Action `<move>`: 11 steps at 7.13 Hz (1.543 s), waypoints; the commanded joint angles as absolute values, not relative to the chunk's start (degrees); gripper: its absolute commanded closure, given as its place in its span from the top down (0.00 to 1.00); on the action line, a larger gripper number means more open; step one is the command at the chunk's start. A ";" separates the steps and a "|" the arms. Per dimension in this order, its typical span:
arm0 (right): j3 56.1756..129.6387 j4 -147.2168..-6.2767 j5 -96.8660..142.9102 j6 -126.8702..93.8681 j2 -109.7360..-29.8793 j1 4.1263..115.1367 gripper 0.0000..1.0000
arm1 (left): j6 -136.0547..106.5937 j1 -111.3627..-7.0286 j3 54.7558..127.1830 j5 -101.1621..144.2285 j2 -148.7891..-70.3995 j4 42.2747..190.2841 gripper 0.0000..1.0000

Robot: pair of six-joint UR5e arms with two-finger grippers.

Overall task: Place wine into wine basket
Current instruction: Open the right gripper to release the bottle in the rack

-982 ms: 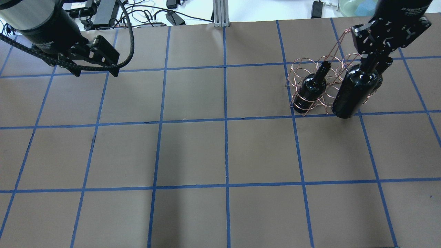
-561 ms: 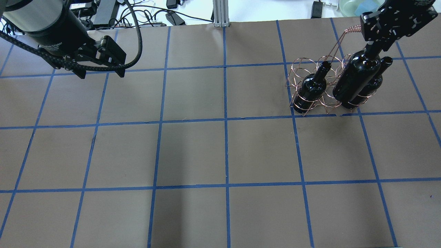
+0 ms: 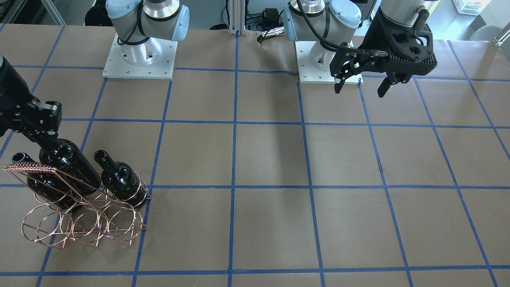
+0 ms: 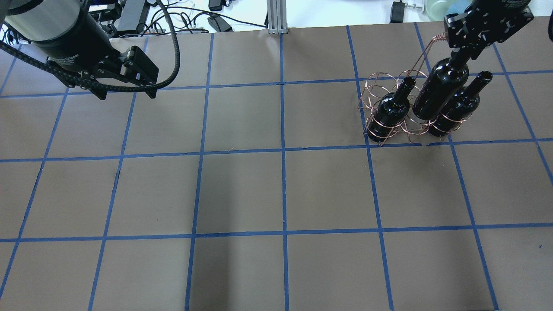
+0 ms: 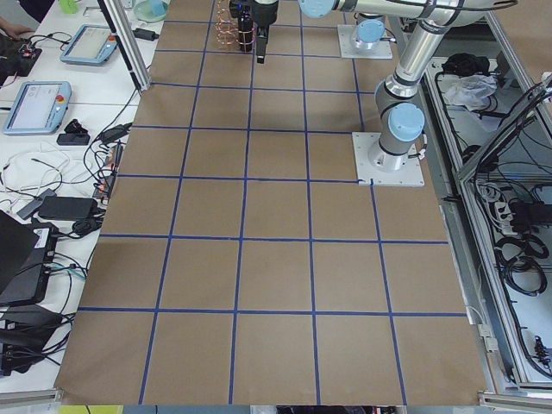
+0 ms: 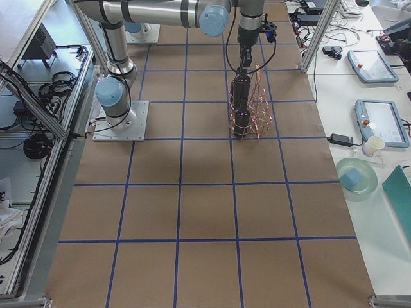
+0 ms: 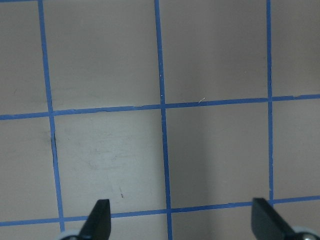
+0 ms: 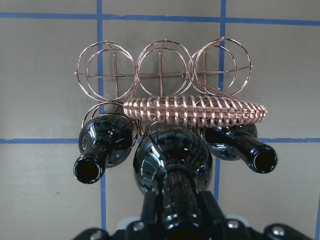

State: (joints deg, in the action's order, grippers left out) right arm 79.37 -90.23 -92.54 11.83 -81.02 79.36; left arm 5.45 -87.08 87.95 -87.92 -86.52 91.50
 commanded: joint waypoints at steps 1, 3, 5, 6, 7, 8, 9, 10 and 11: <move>80.07 -90.53 -92.20 11.78 -80.77 79.37 0.00 | 5.36 -87.10 87.98 -88.07 -86.57 91.49 1.00; 80.51 -91.84 -92.20 11.95 -80.51 79.37 0.00 | 5.45 -87.10 87.98 -88.07 -86.48 91.49 1.00; 80.86 -93.51 -92.20 12.13 -79.98 79.37 0.00 | 5.36 -87.10 89.11 -87.98 -86.05 90.97 1.00; 81.73 -94.47 -92.20 12.30 -79.55 79.28 0.00 | 5.45 -87.10 89.73 -87.98 -85.70 90.71 1.00; 82.17 -95.79 -92.20 12.30 -79.28 79.28 0.00 | 5.45 -87.10 89.82 -87.98 -85.69 90.70 1.00; 83.40 -97.02 -92.11 12.30 -78.93 79.10 0.00 | 5.45 -87.10 89.82 -87.98 -85.61 90.79 1.00; 84.54 -97.73 -92.02 12.30 -78.93 78.84 0.00 | 5.45 -87.10 89.82 -88.07 -85.61 90.79 1.00; 86.03 -100.17 -91.67 12.30 -78.84 78.84 0.00 | 5.45 -87.10 89.82 -87.98 -85.69 90.62 1.00; 87.52 -101.33 -91.76 12.30 -78.84 78.84 0.00 | 5.45 -87.10 89.82 -87.98 -85.69 90.70 1.00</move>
